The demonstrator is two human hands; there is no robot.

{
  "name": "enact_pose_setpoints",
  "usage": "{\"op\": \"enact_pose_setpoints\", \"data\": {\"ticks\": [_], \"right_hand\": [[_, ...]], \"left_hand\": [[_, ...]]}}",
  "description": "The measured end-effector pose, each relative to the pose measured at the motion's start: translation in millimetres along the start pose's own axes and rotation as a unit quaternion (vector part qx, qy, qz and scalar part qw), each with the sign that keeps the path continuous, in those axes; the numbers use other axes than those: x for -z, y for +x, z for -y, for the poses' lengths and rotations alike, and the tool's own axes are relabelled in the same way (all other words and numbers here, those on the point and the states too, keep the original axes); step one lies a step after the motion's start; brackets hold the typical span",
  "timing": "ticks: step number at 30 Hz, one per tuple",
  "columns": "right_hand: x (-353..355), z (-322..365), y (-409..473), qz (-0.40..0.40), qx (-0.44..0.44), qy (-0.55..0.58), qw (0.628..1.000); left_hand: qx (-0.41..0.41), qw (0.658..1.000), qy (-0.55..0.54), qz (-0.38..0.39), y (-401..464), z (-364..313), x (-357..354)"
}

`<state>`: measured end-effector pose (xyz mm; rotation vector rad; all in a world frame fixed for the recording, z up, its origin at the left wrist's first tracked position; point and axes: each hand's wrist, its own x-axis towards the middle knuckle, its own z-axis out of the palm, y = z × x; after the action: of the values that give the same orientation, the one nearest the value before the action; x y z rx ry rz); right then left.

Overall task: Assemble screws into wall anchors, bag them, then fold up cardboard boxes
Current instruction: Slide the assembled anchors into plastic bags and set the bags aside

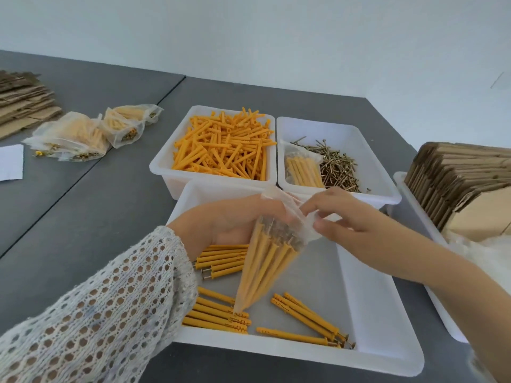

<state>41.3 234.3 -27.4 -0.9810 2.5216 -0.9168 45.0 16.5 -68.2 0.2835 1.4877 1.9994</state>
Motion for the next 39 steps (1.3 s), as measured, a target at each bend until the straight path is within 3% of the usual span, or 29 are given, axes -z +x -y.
{"op": "enact_pose_setpoints", "data": {"ticks": [4,6,10,16,18,21,24,26,32,35,39], "right_hand": [[-0.9,-8.2,-10.2,0.059,0.004,0.063,0.996],[1.1,-5.5,-13.3,0.058,0.02,0.037,0.997],[5.6,-3.6,-14.1,-0.054,0.06,-0.058,0.995],[5.7,-5.3,-23.9,-0.225,0.041,-0.017,0.973],[5.1,-12.1,-25.3,-0.295,0.009,-0.059,0.954],[3.6,-22.8,-29.6,-0.349,-0.048,-0.12,0.928],[-0.1,-27.8,-33.5,-0.349,-0.075,-0.137,0.924],[1.3,-28.9,-34.0,-0.348,-0.078,-0.133,0.925],[7.1,-24.5,-16.1,-0.364,-0.078,-0.004,0.928],[7.8,-19.6,5.8,-0.409,-0.081,0.104,0.903],[-5.0,-20.0,29.5,-0.392,-0.115,0.213,0.888]], "left_hand": [[0.029,0.996,-0.073,0.039,-1.3,1.1,-5.3],[0.033,0.994,-0.087,0.054,1.5,1.2,-10.2],[0.059,0.994,-0.066,0.064,10.9,-2.9,-21.1],[0.055,0.991,0.046,0.117,29.5,-22.7,-43.2],[0.033,0.988,0.103,0.114,33.4,-24.3,-48.9],[-0.012,0.971,0.231,0.065,39.8,-15.9,-49.4],[-0.064,0.913,0.401,-0.039,45.1,5.6,-38.1],[-0.064,0.907,0.405,-0.09,45.9,19.7,-32.6],[-0.107,0.911,0.346,-0.197,56.8,26.3,-29.4],[-0.097,0.936,0.278,-0.193,53.7,9.9,-15.9],[-0.058,0.954,0.25,-0.156,37.5,2.2,-0.2]]}}
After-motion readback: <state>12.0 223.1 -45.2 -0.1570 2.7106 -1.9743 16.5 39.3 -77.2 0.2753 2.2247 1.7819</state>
